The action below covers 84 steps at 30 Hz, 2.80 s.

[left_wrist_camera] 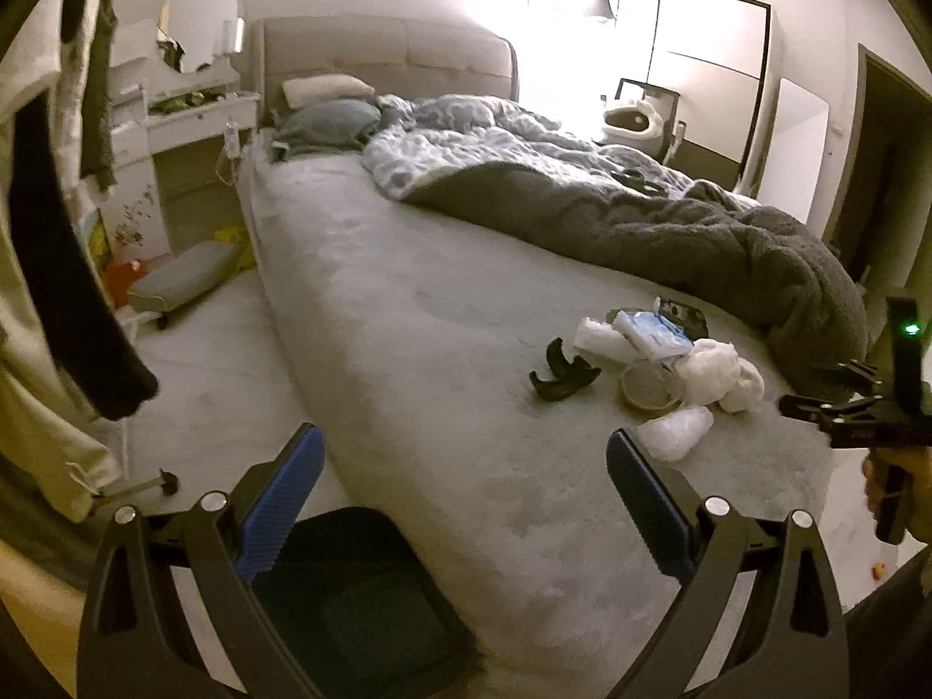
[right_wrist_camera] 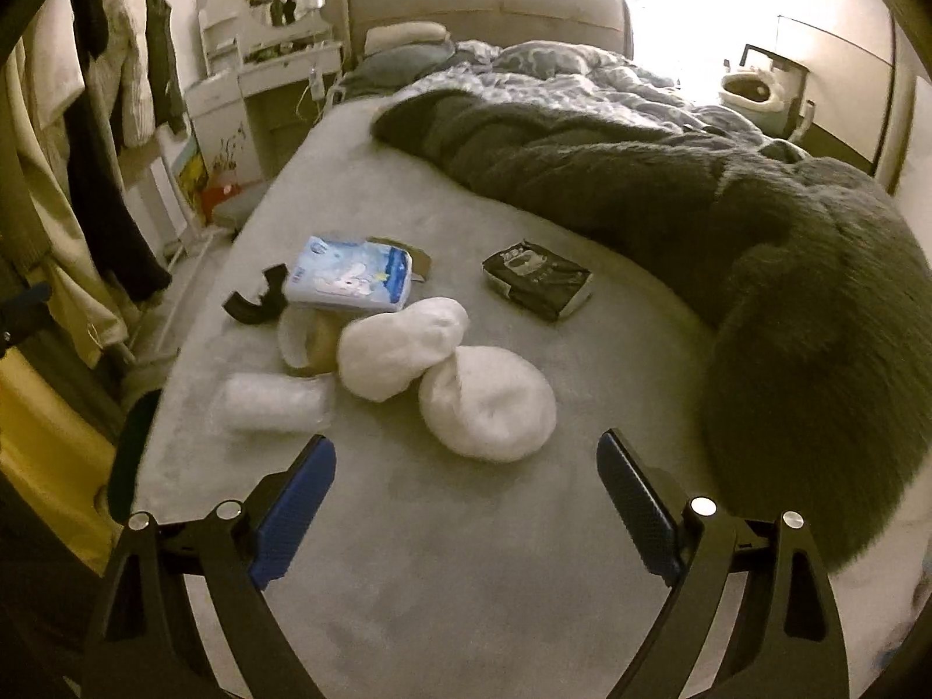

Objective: Collect trash
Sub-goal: 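Move the right tool to the bed and grasp the white tissue ball, then carry the tissue ball with the right tool and release it into the black bin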

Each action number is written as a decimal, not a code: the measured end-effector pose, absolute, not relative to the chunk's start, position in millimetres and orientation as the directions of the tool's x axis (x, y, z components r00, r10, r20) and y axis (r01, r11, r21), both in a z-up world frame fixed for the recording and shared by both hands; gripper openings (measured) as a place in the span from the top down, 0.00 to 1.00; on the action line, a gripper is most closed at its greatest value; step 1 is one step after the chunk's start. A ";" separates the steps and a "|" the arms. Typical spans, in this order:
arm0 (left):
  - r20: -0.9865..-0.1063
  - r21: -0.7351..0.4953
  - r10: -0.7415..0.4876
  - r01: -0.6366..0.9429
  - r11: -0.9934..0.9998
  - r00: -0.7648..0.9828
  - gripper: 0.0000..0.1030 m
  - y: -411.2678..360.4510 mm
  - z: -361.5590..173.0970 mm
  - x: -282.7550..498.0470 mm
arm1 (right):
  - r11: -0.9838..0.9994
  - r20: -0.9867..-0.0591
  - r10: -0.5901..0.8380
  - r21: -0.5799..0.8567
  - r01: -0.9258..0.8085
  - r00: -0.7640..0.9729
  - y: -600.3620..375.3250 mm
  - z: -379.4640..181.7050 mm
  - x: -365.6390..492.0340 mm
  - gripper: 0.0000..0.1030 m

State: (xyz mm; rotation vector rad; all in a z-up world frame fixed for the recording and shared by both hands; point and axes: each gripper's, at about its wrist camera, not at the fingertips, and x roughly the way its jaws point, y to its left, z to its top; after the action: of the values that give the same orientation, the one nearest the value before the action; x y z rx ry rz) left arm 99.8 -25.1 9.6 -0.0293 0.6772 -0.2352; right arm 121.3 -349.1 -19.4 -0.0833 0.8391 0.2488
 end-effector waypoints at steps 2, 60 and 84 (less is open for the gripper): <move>-0.626 -0.107 -0.238 0.220 0.969 0.743 0.04 -28.9 5.2 109.0 | 0.964 -0.754 0.184 0.014 -0.265 0.630 -347.7 -26.2 131.8 0.11; -0.768 -0.244 -0.267 0.120 0.962 0.582 0.92 -87.6 -46.5 217.7 | 0.921 -0.685 0.316 0.057 -0.385 0.656 -341.0 16.5 173.0 0.52; -0.771 -0.023 -0.083 0.103 0.994 0.631 0.92 1.8 -41.4 148.5 | 0.828 -0.674 0.502 0.192 -0.527 0.542 -186.4 31.5 152.7 0.52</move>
State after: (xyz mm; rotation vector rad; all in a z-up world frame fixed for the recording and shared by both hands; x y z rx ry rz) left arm 148.5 1.8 -41.4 0.0243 0.8813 -0.1069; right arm 152.7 -186.4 31.5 -0.0350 0.7895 0.6111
